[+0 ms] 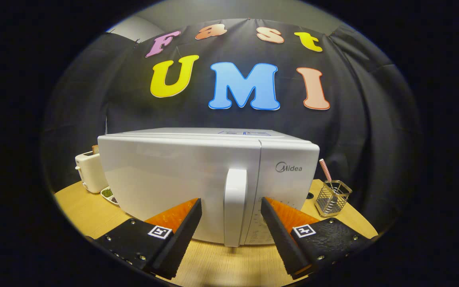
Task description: Open the microwave, put the food inside, and close the microwave door.
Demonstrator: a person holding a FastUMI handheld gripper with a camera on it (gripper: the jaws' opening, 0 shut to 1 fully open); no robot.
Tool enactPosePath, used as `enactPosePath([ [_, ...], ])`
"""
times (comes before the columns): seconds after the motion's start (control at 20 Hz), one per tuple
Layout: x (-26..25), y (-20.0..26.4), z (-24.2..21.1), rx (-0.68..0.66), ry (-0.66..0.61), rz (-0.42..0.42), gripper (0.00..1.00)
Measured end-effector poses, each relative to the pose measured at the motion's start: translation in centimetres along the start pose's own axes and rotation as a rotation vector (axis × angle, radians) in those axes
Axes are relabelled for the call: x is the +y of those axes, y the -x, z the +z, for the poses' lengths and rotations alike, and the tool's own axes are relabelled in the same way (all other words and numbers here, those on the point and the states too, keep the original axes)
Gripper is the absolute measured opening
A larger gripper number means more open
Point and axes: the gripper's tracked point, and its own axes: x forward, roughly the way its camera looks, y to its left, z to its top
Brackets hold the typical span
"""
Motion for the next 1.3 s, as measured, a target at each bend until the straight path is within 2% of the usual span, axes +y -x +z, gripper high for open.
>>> enactPosePath([
  [0.05, 0.2, -0.2, -0.6, 0.017, -0.003, 0.003, 0.95],
  [0.1, 0.0, -0.5, -1.0, 0.030, -0.001, -0.011, 0.90],
  [0.2, 0.1, -0.6, -1.4, 0.046, -0.008, -0.017, 0.54],
  [0.35, -0.8, -0.9, -2.3, 0.084, -0.013, -0.069, 0.51],
  [0.4, -0.4, -0.5, -2.0, 0.077, -0.041, -0.059, 0.36],
  [0.45, -0.6, -0.7, -2.0, 0.096, -0.045, -0.065, 0.30],
  [0.55, -0.4, -1.0, -2.4, 0.113, -0.030, -0.070, 0.30],
  [0.65, -0.5, -0.9, -2.2, 0.116, -0.005, -0.076, 0.13],
  [1.1, -0.4, -0.5, -2.1, 0.188, 0.000, -0.097, 0.13],
  [1.2, -0.6, -0.5, -2.3, 0.202, 0.012, -0.106, 0.06],
  [1.3, -0.5, -0.5, -2.3, 0.208, 0.005, -0.112, 0.06],
])
